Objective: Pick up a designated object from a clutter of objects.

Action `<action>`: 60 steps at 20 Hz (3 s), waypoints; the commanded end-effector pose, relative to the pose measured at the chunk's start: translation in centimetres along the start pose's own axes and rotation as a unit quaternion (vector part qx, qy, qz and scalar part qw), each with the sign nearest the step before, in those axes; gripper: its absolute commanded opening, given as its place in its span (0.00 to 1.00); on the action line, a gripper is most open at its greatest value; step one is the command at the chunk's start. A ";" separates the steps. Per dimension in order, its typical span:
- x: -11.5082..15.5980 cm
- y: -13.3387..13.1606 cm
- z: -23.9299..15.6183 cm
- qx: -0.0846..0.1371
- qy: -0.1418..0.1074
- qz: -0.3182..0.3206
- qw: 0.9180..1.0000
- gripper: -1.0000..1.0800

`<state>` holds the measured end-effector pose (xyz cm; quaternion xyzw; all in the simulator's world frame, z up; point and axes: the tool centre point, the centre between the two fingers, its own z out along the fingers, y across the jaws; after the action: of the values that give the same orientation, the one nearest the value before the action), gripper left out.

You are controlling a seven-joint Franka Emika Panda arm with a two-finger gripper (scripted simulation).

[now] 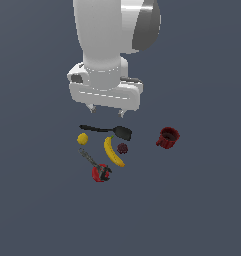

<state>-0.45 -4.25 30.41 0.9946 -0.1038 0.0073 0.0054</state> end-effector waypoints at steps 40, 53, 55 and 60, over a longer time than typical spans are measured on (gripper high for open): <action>-1.7 -4.3 17.0 0.003 -0.009 0.472 0.882 0.96; -3.3 -5.0 21.3 0.000 -0.009 0.586 0.810 0.96; -3.4 -5.0 21.7 0.000 -0.009 0.596 0.803 0.96; -3.7 -5.1 22.3 -0.001 -0.009 0.612 0.790 0.96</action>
<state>-2.66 1.19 8.16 0.7268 -0.6869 -0.0003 -0.0001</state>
